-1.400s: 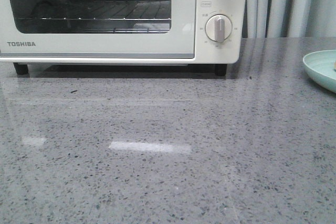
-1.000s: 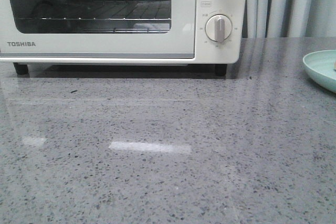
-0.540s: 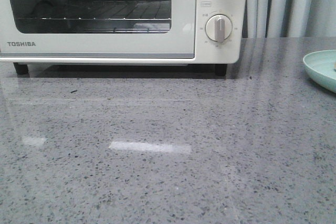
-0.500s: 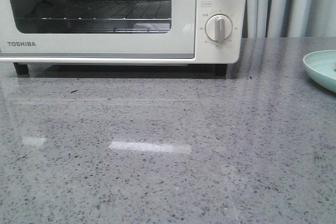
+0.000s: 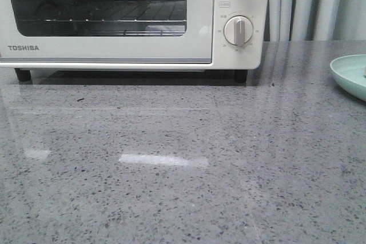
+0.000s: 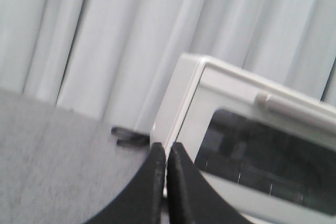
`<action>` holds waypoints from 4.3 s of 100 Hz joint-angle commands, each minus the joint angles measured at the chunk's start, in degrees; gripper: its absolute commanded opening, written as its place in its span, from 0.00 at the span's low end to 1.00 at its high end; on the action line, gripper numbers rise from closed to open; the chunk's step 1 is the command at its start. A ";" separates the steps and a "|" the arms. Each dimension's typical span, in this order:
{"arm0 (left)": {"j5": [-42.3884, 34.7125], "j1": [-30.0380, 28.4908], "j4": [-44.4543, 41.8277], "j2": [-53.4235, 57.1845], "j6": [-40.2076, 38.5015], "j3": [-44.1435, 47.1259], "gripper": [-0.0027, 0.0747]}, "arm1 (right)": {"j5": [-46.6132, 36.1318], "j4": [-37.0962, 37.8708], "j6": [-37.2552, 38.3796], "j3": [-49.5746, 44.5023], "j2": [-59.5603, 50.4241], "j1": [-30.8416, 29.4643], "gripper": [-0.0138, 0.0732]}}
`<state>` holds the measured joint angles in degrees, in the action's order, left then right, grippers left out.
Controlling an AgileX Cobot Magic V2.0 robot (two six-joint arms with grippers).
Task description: Put bread in oven
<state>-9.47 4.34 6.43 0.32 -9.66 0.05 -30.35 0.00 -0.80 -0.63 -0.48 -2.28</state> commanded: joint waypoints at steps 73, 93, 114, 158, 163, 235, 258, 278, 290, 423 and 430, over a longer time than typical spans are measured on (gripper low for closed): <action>4.63 0.47 -12.84 -2.86 -0.62 -17.76 0.01 | 42.44 0.00 21.29 23.02 10.85 -0.22 0.14; 10.21 0.47 -12.84 -9.42 -0.62 -24.81 0.01 | 52.76 0.00 8.61 33.02 20.26 -0.22 0.14; 10.47 3.31 -12.84 -16.34 -0.62 -28.85 0.01 | 60.52 0.00 7.74 43.44 28.03 -0.22 0.14; 19.45 22.61 -14.47 -36.89 -0.06 -43.48 0.01 | 75.13 0.00 4.48 61.29 39.05 -0.22 0.14; 21.35 23.47 -14.57 -39.82 -0.06 -46.07 0.01 | 76.45 0.00 3.47 63.18 39.99 -0.22 0.14; 29.61 23.88 -12.92 -65.58 1.55 -68.26 0.01 | 86.00 0.00 1.68 85.92 57.35 2.89 0.14; 30.37 23.88 -12.64 -70.24 1.55 -68.49 0.01 | 85.88 0.00 1.68 86.65 57.59 2.89 0.14; 34.23 23.98 -11.04 -72.28 1.55 -68.23 0.01 | 85.99 0.00 1.68 86.65 57.59 2.89 0.14; 35.95 23.98 -10.80 -71.90 2.16 -66.82 0.01 | 86.23 0.00 1.68 86.65 57.59 2.89 0.14; 33.76 38.05 2.22 -23.79 2.86 -40.54 0.01 | 101.30 14.68 4.71 78.29 75.79 1.97 0.69; 34.28 38.05 2.00 -23.79 2.86 -40.54 0.01 | 101.42 14.68 4.85 78.29 79.18 1.97 0.69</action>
<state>28.36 41.81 8.37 -23.03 -6.71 -39.04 72.14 12.93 3.58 76.54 76.31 0.16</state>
